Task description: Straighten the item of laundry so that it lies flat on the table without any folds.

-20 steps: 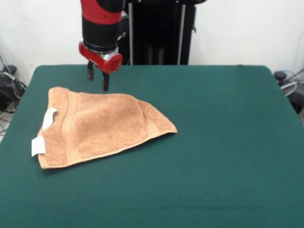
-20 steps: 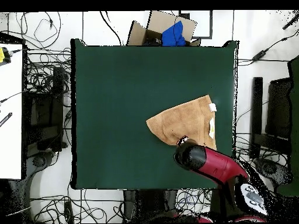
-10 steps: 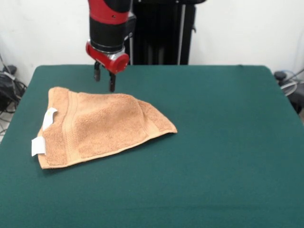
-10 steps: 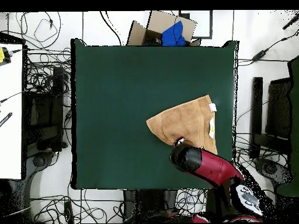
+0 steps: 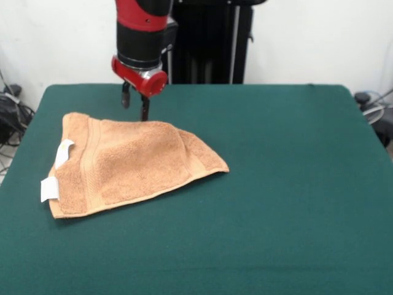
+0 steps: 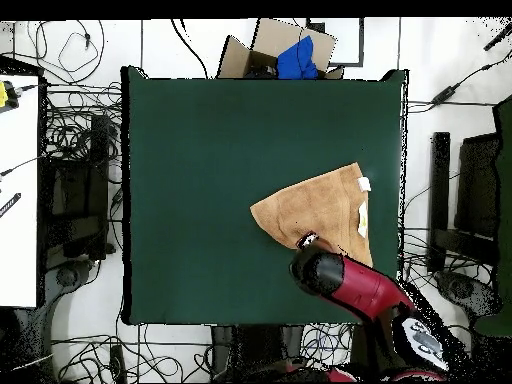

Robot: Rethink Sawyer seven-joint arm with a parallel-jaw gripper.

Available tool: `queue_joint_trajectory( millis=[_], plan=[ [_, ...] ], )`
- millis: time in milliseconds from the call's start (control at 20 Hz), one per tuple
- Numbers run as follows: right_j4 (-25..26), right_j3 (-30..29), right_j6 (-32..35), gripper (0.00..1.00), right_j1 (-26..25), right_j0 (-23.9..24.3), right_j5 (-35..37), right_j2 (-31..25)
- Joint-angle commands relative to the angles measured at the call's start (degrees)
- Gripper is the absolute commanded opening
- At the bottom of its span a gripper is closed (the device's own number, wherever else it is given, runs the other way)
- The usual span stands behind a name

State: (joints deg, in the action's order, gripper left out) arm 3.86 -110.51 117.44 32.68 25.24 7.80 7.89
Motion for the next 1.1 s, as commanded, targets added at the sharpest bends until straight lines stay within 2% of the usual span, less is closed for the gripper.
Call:
queue_joint_trajectory(
  millis=[50, 650, 1100],
  plan=[
    [-3.62, -4.21, 13.29, 1.00, -0.60, 0.08, -6.36, -4.71],
    [-5.86, -6.77, 15.53, 1.00, -3.09, 1.35, -14.73, -9.17],
    [-8.34, -6.90, 15.30, 1.00, -3.26, 1.51, -13.86, -12.45]
  ],
)
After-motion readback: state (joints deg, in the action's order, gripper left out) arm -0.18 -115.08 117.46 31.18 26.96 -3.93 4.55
